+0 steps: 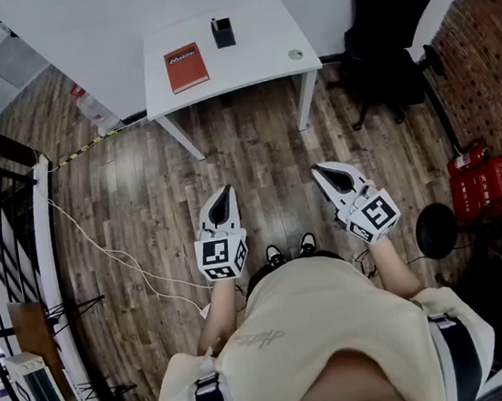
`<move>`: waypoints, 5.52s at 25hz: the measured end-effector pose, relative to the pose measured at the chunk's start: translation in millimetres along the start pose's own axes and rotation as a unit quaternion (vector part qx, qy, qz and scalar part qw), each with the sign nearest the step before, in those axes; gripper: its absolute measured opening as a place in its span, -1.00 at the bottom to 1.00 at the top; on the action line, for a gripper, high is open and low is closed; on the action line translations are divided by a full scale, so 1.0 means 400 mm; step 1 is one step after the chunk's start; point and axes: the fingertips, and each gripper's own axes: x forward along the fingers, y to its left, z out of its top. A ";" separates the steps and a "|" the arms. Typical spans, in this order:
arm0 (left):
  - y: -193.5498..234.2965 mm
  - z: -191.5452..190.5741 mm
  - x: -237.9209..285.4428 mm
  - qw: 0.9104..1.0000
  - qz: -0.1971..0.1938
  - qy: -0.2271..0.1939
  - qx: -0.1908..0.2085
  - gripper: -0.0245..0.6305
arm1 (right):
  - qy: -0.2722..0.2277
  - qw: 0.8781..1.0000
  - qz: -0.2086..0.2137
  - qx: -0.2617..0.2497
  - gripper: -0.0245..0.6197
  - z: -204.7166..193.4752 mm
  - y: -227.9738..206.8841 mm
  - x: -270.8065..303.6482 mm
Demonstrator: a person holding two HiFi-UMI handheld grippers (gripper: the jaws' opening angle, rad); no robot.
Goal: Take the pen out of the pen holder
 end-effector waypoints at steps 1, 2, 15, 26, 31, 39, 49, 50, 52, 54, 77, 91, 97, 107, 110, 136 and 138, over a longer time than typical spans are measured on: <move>-0.002 -0.002 0.006 1.000 -0.001 -0.001 0.000 -0.87 | -0.001 1.000 0.000 -0.002 -0.90 0.000 -0.006 0.002; -0.004 -0.004 0.012 1.000 -0.002 -0.002 0.000 -0.87 | -0.002 1.000 0.001 -0.004 -0.90 0.000 -0.011 0.005; 0.004 0.003 0.036 1.000 -0.002 0.002 0.011 -0.87 | -0.007 1.000 0.002 -0.005 -0.90 -0.005 -0.023 0.014; -0.031 -0.008 0.053 1.000 -0.003 0.005 0.023 -0.86 | -0.003 1.000 0.004 0.002 -0.90 -0.024 -0.046 -0.001; -0.041 -0.015 0.070 1.000 0.010 0.006 0.018 -0.43 | -0.005 1.000 0.010 0.005 -0.90 -0.030 -0.075 -0.004; -0.073 -0.030 0.114 0.999 0.022 0.023 0.023 -0.38 | -0.011 0.999 0.027 0.018 -0.90 -0.047 -0.137 -0.011; -0.059 -0.062 0.170 0.998 0.055 0.039 0.000 -0.41 | 0.001 0.999 0.030 0.044 -0.90 -0.112 -0.237 -0.003; -0.054 -0.064 0.180 0.998 0.056 0.040 -0.004 -0.42 | 0.002 0.998 0.030 0.046 -0.90 -0.115 -0.246 0.004; -0.040 -0.064 0.209 0.998 0.054 0.041 -0.007 -0.45 | 0.006 0.998 0.031 0.047 -0.90 -0.119 -0.266 0.027; -0.022 -0.061 0.245 0.998 0.051 0.039 -0.006 -0.45 | 0.011 0.998 0.033 0.045 -0.90 -0.123 -0.287 0.057; 0.397 0.029 0.621 1.000 0.002 0.016 -0.004 -0.46 | 0.012 0.999 -0.023 0.047 -0.90 -0.039 -0.460 0.521; 0.450 -0.002 0.768 0.999 0.004 0.042 -0.019 -0.48 | 0.024 0.998 -0.028 0.056 -0.90 -0.052 -0.581 0.632; 0.495 0.057 0.911 0.999 0.024 0.041 0.000 -0.48 | 0.006 0.999 -0.005 0.039 -0.90 -0.030 -0.719 0.734; 0.511 0.134 1.131 0.998 0.057 0.037 0.009 -0.48 | -0.003 0.999 0.051 -0.001 -0.90 0.018 -0.930 0.890; 0.503 0.136 1.163 0.997 0.061 0.044 0.004 -0.48 | 0.003 0.998 0.068 0.000 -0.90 0.010 -0.960 0.919; 0.751 0.183 1.509 0.999 -0.004 0.042 0.030 -0.48 | 0.031 0.999 0.016 0.019 -0.90 0.020 -1.123 1.258; 0.772 0.173 1.526 0.998 -0.017 0.047 0.026 -0.48 | 0.037 0.999 0.009 0.019 -0.90 0.021 -1.126 1.286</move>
